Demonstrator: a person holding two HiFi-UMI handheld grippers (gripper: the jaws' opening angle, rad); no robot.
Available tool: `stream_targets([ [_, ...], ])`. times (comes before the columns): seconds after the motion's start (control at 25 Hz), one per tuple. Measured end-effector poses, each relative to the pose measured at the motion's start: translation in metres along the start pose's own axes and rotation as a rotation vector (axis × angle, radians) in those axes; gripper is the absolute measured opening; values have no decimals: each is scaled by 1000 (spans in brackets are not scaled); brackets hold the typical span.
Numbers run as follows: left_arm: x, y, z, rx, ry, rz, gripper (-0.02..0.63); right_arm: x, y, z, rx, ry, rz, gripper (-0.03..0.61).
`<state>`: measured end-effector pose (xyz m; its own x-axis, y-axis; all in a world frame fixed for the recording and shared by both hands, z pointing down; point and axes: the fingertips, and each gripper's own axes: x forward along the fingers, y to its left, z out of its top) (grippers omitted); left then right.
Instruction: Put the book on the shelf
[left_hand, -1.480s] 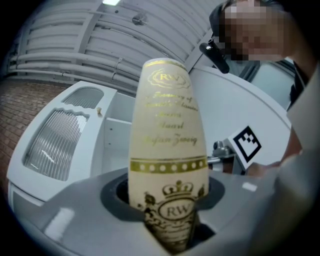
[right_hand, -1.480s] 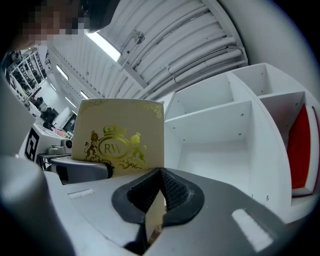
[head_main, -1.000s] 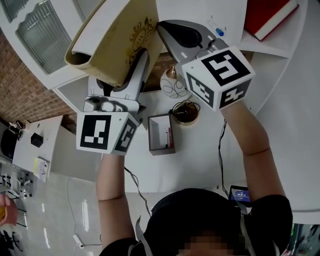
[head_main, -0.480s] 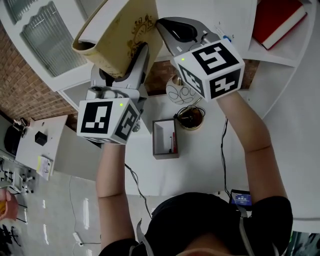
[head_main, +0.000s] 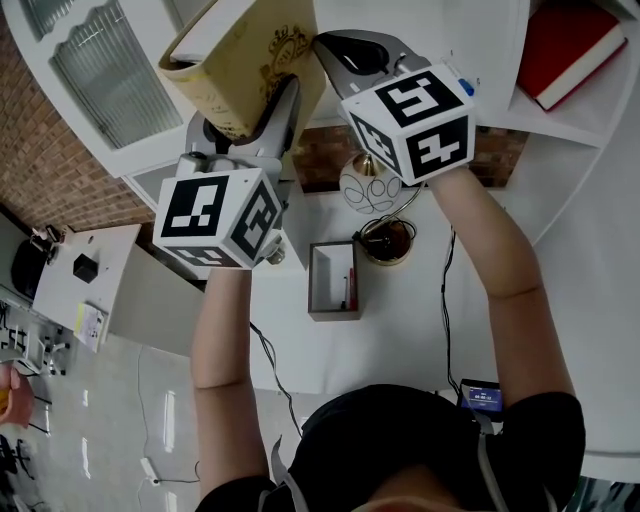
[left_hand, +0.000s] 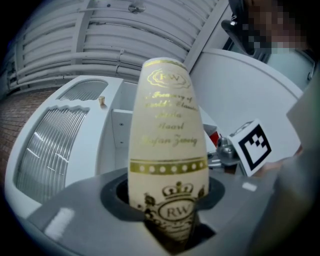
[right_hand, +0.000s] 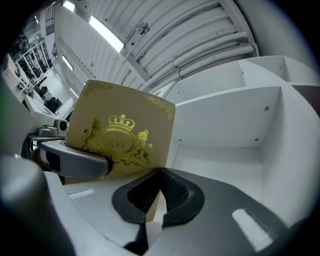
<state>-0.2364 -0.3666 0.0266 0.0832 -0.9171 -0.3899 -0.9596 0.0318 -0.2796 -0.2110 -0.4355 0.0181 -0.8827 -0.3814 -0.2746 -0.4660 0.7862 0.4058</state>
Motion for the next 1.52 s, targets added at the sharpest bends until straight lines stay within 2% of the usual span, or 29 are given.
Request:
stream_targets([
  [0.2,8,6,-5,7,44,13,222,10,-3,-7,-24,30,25,-9],
  [0.56,17,14,-7,-27,77,26,222,20,-3,-15,-31,47,59,-8],
  [0.8,23,18,-13,-55,103,30,222,21,4,-22,-37,23,80,-8],
  [1.08,32,24,-16,-77,123,36,222,21,12,-20,-35,-10,112,21],
  [1.28,39,28,-19,-93,146,42,222,20,17,-16,-108,-37,100,66],
  [1.36,41,30,-20,-93,154,51,222,20,20,-17,-143,-34,105,63],
  [1.44,44,32,-21,-92,164,57,222,22,23,-21,-137,-20,132,97],
  [1.52,46,33,-22,-96,179,55,222,24,24,-22,-121,-11,143,88],
])
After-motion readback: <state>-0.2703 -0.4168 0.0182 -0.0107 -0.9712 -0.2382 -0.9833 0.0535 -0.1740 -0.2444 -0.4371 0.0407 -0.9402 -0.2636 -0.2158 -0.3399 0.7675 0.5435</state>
